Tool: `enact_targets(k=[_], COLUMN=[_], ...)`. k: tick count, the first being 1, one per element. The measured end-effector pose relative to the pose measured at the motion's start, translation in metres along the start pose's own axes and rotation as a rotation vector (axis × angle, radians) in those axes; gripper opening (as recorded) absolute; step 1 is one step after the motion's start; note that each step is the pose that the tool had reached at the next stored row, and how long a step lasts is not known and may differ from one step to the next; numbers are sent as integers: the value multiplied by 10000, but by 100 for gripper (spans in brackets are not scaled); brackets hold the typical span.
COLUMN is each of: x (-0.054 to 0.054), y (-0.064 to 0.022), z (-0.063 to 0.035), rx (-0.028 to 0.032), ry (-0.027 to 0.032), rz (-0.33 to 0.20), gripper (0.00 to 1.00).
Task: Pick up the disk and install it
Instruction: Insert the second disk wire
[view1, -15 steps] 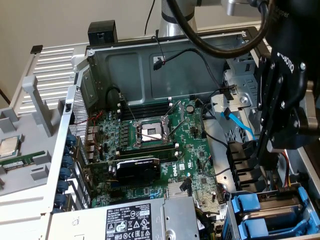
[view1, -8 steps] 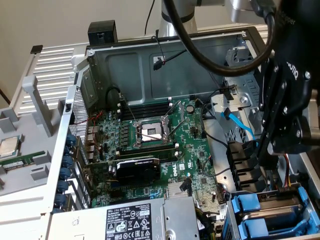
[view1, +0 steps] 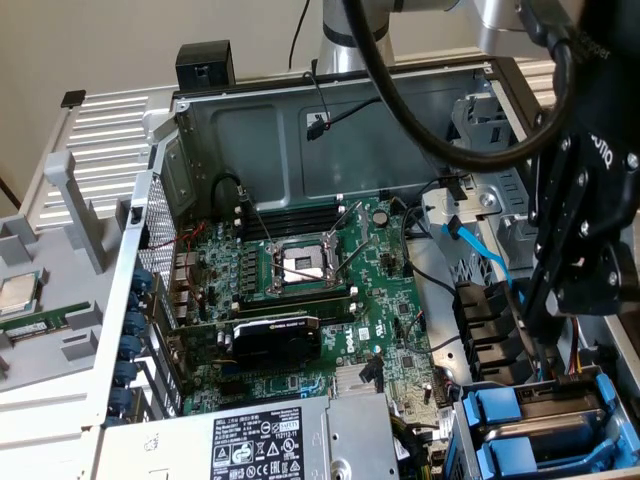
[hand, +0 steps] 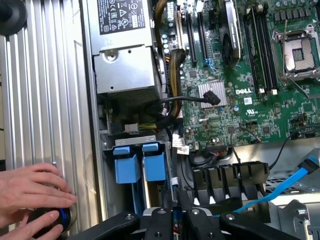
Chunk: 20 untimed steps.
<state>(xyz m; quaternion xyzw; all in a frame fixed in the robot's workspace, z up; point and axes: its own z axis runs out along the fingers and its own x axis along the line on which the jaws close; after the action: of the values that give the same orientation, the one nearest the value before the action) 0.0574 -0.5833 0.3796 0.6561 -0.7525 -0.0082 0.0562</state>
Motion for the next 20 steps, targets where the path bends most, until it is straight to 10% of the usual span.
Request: enact_targets(k=[20], x=[47], y=[-29], z=[17], rx=[2], ry=[23], rz=[3], gripper=[16])
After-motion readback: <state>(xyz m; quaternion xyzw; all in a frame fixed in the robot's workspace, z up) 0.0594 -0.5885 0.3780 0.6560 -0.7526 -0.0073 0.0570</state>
